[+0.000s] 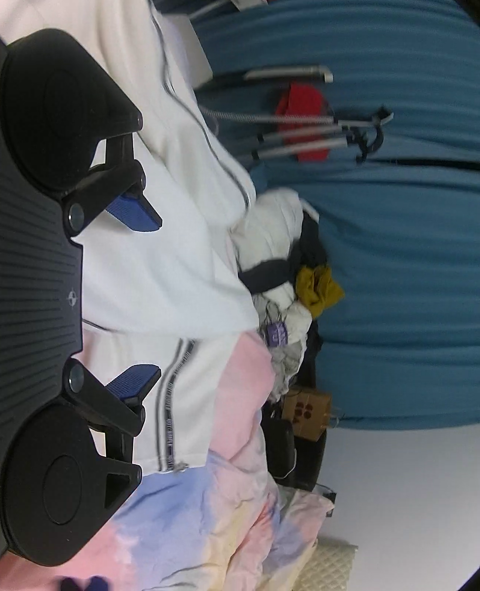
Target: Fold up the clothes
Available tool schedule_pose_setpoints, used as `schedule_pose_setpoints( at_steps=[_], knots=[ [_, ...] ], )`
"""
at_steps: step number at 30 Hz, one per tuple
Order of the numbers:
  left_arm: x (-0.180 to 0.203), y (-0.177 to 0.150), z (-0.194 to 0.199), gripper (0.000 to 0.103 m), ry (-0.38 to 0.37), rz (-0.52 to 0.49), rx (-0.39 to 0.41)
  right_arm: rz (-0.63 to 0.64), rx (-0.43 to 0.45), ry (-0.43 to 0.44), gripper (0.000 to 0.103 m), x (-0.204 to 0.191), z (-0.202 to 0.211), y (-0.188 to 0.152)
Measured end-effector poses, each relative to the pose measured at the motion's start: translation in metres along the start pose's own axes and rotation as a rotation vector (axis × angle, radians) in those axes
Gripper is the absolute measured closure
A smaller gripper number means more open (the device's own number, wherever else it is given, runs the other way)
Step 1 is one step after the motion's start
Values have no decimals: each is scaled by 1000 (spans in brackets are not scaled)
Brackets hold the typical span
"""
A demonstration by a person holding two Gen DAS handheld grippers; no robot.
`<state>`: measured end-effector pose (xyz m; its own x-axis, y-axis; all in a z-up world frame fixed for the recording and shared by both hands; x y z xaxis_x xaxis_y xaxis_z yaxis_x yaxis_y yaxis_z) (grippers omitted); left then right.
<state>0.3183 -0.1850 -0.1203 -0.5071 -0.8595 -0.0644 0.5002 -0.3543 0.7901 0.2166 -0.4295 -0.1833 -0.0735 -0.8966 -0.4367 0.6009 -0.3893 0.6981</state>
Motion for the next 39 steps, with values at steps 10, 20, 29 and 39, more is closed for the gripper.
schedule_pose_setpoints(
  at_steps=[10,20,29,39],
  knots=[
    [-5,42,-128,101,104,10,-109,-105,8,-34,11,51,-46,-1],
    [-2,3,55,101,-40,11,8,-199,37,81,11,47,-39,0],
    [-19,-108,181,100,-53,198,-25,-429,4,256,10,48,-10,-4],
    [-21,-111,237,62,88,296,-165,-310,-28,131,10,28,-30,-3]
  ],
)
Point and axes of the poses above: each gripper's, at about its wrist camera, not at the fingertips, and z roughly against the way its jaws point, x to its right, y to its top, the point moved 9 cm from there along -z, roughly the way its jaws point, and after that the axes turned 10 degrees about -x, right-handed, at the moved point
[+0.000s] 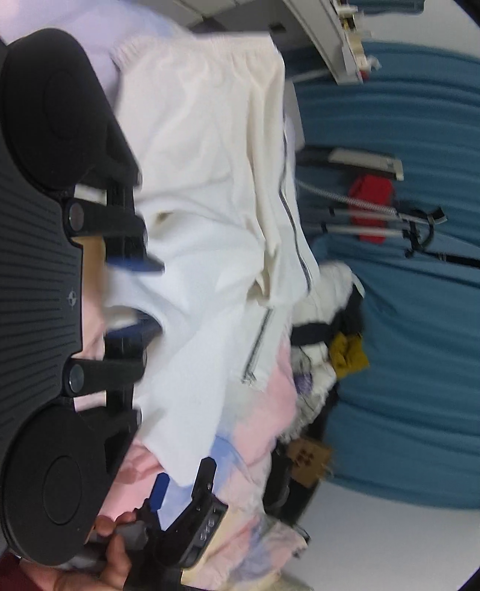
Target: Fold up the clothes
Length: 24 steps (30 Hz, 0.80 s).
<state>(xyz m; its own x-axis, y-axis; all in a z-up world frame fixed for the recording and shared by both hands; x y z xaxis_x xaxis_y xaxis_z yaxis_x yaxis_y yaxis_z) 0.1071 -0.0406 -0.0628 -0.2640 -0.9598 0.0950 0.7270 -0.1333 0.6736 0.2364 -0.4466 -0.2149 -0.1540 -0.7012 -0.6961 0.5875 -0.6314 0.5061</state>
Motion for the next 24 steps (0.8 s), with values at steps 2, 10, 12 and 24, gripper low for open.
schedule_pose_setpoints(
  at_steps=[2,10,12,24],
  knots=[
    [19,-2,25,55,13,-37,-21,5,-10,-24,10,3,-6,-1],
    [120,-3,131,21,-57,-179,-77,-18,-24,-93,11,22,-7,-6],
    [135,-2,149,21,-100,-195,-65,-18,-19,-97,11,21,-7,-7],
    [101,27,140,22,-107,-45,-145,-26,-13,-91,11,22,-1,-5]
  ],
)
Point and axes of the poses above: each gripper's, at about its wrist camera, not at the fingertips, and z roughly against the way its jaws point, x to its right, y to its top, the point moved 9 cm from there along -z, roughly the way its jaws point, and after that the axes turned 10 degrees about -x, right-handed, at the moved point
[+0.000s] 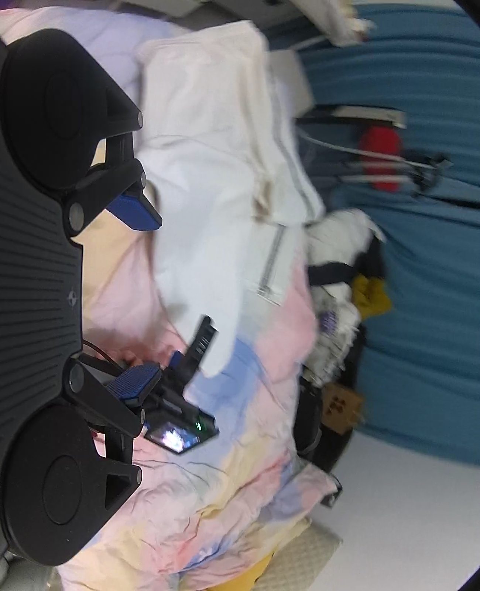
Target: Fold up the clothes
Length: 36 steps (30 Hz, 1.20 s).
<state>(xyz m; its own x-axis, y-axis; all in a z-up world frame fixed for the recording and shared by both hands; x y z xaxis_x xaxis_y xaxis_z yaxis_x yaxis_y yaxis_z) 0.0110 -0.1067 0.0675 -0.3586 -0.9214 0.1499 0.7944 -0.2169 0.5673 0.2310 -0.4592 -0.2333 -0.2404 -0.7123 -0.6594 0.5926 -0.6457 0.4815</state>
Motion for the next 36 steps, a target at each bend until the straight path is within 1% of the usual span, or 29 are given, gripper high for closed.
schedule_pose_setpoints(
  at_steps=[4,6,11,12,14,16,20,21,23,24,26,28,31,34,35,36],
  knots=[
    [-18,14,1,22,13,78,24,-12,-5,2,11,2,1,0],
    [-16,17,6,22,39,76,48,-24,-4,1,11,4,2,1],
    [-8,20,11,21,26,93,53,-25,-4,3,11,4,3,2],
    [-5,20,13,21,26,83,56,-24,-6,5,11,4,4,1],
    [1,19,10,21,21,75,37,-28,-7,5,11,5,4,2],
    [1,17,9,21,5,89,14,-37,-7,5,11,7,5,3],
    [9,21,10,21,-38,98,-4,-66,-6,14,11,11,6,5],
    [12,23,11,21,-43,87,12,-76,-7,16,11,12,6,5],
    [18,26,11,15,-40,46,61,-108,-14,25,11,15,5,6],
    [19,25,3,14,-38,41,60,-128,-16,31,11,18,5,6],
    [15,21,-17,14,-37,49,37,-152,-13,29,11,22,5,6],
    [5,15,-38,14,-13,63,25,-167,-13,23,10,26,5,6],
    [-25,4,-68,14,9,108,22,-222,-2,39,10,36,7,11],
    [-72,-3,-96,14,87,143,70,-293,1,52,11,51,-2,20],
    [-88,-5,-106,14,115,153,88,-318,-3,53,12,57,-6,23],
    [-106,-5,-116,14,149,171,106,-344,-4,49,16,63,-10,25]
  ],
)
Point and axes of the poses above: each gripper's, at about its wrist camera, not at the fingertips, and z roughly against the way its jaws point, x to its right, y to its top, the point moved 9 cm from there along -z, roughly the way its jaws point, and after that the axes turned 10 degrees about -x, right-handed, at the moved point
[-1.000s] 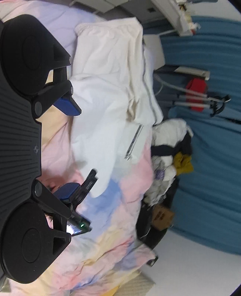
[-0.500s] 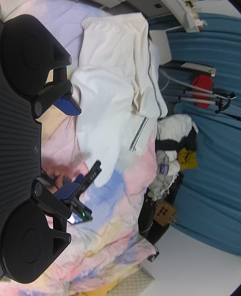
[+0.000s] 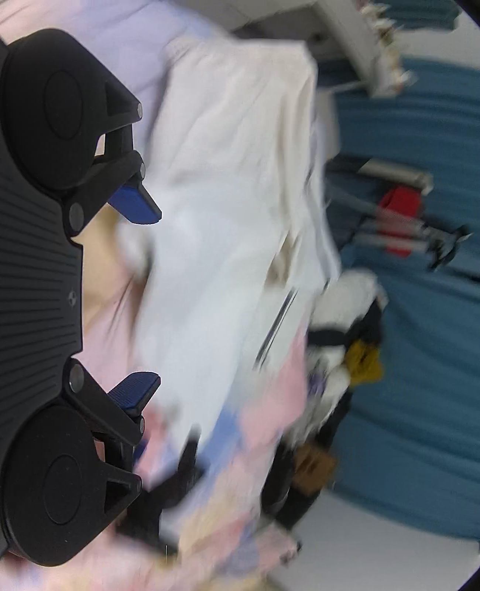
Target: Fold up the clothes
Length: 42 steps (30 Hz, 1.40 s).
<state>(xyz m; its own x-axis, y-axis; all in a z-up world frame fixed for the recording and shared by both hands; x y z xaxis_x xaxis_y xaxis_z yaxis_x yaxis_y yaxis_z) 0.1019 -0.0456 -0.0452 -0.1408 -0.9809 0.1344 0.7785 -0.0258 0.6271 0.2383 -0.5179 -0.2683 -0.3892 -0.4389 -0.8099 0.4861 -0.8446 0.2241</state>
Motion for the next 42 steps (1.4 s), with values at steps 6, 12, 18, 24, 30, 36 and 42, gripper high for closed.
schedule_pose_setpoints(
  at_steps=[6,12,18,24,30,36,42],
  knots=[
    [-60,8,-57,15,-52,123,-31,-48,-15,-5,24,12,-33,21],
    [-71,9,-78,11,-92,137,-53,58,-52,27,24,-22,-60,23],
    [-70,8,-87,11,-99,127,-42,209,3,-69,90,-33,-74,35],
    [-94,20,-78,11,-54,201,17,223,105,-20,95,-48,-50,58],
    [-114,13,-101,11,-79,335,-36,265,374,65,96,-69,30,97],
    [-135,2,-113,12,-80,439,-75,121,543,-134,96,24,81,144],
    [-159,-12,-107,11,-60,529,-151,-160,364,-239,96,132,52,146]
  ],
)
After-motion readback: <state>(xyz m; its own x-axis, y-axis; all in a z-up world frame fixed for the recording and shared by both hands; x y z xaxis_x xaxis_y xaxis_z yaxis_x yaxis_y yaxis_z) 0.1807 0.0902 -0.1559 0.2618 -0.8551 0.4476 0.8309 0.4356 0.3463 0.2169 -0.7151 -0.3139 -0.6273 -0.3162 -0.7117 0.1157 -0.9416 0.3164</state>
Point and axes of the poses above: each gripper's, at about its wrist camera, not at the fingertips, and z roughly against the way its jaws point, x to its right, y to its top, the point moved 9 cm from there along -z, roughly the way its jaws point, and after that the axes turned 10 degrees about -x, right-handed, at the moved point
